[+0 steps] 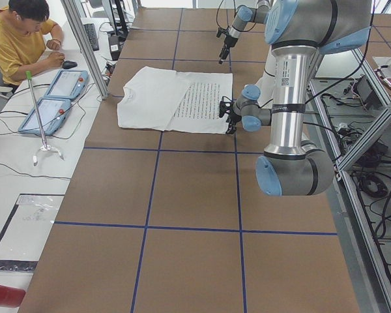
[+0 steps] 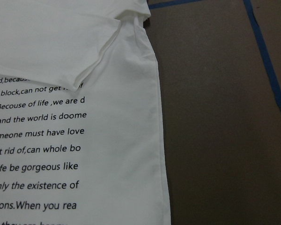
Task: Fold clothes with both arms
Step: 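Grasp the hem corners with both grippers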
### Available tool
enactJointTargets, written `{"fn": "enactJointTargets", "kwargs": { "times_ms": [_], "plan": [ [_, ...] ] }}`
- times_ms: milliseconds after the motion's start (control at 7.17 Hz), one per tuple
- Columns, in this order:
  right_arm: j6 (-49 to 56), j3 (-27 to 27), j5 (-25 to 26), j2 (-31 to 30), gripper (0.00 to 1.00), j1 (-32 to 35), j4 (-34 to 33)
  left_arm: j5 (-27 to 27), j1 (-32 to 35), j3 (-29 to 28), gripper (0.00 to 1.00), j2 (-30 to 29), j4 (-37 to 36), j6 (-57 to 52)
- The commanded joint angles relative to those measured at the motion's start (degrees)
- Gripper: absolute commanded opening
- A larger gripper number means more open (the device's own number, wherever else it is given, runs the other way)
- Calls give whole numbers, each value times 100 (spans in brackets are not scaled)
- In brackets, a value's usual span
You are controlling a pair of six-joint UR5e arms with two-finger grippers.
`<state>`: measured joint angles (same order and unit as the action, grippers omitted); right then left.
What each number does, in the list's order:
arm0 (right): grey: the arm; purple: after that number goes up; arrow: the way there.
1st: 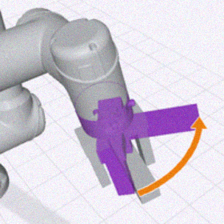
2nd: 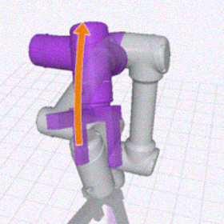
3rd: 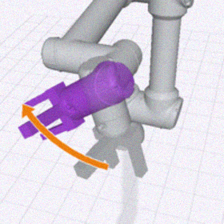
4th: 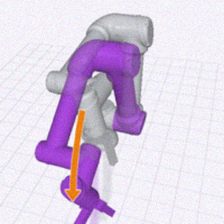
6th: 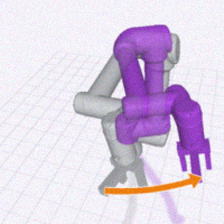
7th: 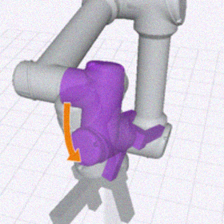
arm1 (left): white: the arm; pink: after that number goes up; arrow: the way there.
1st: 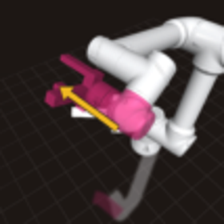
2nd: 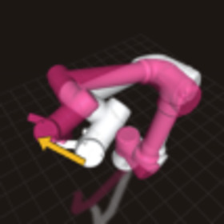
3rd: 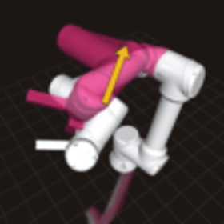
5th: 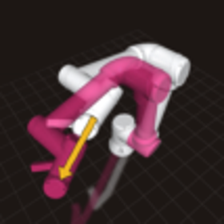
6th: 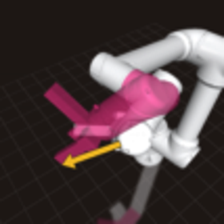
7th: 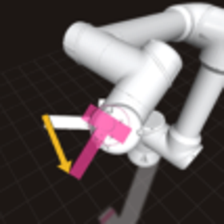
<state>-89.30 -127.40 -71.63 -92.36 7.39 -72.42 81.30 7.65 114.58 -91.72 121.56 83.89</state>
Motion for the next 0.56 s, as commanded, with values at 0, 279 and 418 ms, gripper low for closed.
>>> {"fn": "enactJointTargets", "kwargs": {
  "times_ms": [0, 279, 418],
  "plan": [
    [0, 5, 35, -2, 100, -18, 0, 0, -62, 3, 76, 40, 0, 5],
    [0, 5, 88, -2, 100, -70, -9, 0, -71, 3, 65, 49, 0, 5],
    [0, 5, 97, -2, 100, -71, -9, 0, -71, 12, 34, 40, 0, 13]
  ]
}}
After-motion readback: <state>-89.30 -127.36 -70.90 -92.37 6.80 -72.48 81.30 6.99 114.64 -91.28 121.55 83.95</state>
